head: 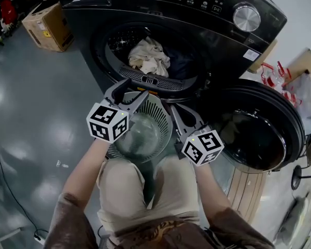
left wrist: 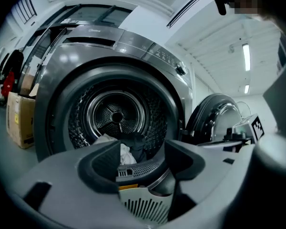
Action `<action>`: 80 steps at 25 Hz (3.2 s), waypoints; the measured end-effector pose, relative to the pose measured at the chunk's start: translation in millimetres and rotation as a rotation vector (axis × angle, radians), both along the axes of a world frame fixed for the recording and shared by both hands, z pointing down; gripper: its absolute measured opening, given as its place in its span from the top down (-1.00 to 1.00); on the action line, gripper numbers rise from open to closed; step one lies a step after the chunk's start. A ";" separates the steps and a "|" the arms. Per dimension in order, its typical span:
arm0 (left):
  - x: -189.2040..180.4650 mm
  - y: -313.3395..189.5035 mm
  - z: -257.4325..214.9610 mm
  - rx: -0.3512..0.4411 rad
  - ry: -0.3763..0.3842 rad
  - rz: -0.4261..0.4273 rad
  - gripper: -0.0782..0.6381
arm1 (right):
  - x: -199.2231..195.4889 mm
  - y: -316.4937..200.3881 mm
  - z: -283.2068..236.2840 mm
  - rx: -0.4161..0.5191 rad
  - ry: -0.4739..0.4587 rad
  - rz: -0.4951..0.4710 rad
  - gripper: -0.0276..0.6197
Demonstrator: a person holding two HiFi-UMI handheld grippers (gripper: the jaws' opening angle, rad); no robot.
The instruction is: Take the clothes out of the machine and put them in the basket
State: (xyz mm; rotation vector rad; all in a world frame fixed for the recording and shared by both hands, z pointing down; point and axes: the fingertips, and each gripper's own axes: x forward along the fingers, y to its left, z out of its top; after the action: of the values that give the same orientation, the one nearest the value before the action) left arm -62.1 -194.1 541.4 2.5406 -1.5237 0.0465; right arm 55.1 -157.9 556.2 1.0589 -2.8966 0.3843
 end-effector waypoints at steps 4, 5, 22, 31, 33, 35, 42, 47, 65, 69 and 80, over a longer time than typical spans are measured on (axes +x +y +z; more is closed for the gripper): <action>2.4 -22.4 12.8 0.000 -0.055 0.005 -0.25 | -1.3 4.1 1.7 -0.003 0.002 -0.004 0.92; 3.4 -29.8 16.4 -0.005 -0.072 0.009 -0.27 | -1.8 5.2 1.5 -0.003 0.000 -0.004 0.92; 26.4 -162.1 120.6 -0.194 -0.348 0.036 -0.31 | 6.9 11.7 14.3 -0.029 -0.009 0.036 0.92; 31.6 -201.2 151.0 -0.242 -0.485 -0.025 -0.17 | 16.5 7.2 23.4 -0.042 -0.007 0.079 0.92; 27.7 -203.5 152.5 -0.240 -0.528 -0.050 0.02 | 20.7 6.1 25.0 -0.046 -0.007 0.090 0.92; 25.0 -202.6 151.1 -0.234 -0.567 -0.061 0.18 | 24.4 5.1 25.8 -0.047 -0.007 0.098 0.92; 34.0 -178.0 134.1 -0.218 -0.422 -0.009 0.60 | 29.5 7.5 31.3 -0.051 0.006 0.095 0.92; 34.0 -131.7 92.3 -0.179 -0.332 0.037 0.62 | 27.2 8.0 34.1 -0.052 0.010 0.076 0.92; 15.8 62.2 20.8 -0.266 -0.160 0.141 0.63 | 11.6 -4.8 34.6 -0.053 -0.043 0.034 0.92; 19.5 64.1 26.8 -0.268 -0.195 0.138 0.50 | 9.6 -4.1 35.7 -0.060 -0.047 0.029 0.92; 22.7 -10.3 58.1 -0.222 -0.268 0.089 -0.25 | 7.6 5.9 34.6 -0.055 -0.033 0.020 0.92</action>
State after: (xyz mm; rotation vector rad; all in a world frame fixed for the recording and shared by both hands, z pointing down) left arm -39.4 -204.4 599.5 2.4969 -1.3969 0.5561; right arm 62.8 -152.0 590.8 1.0838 -2.8877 0.4843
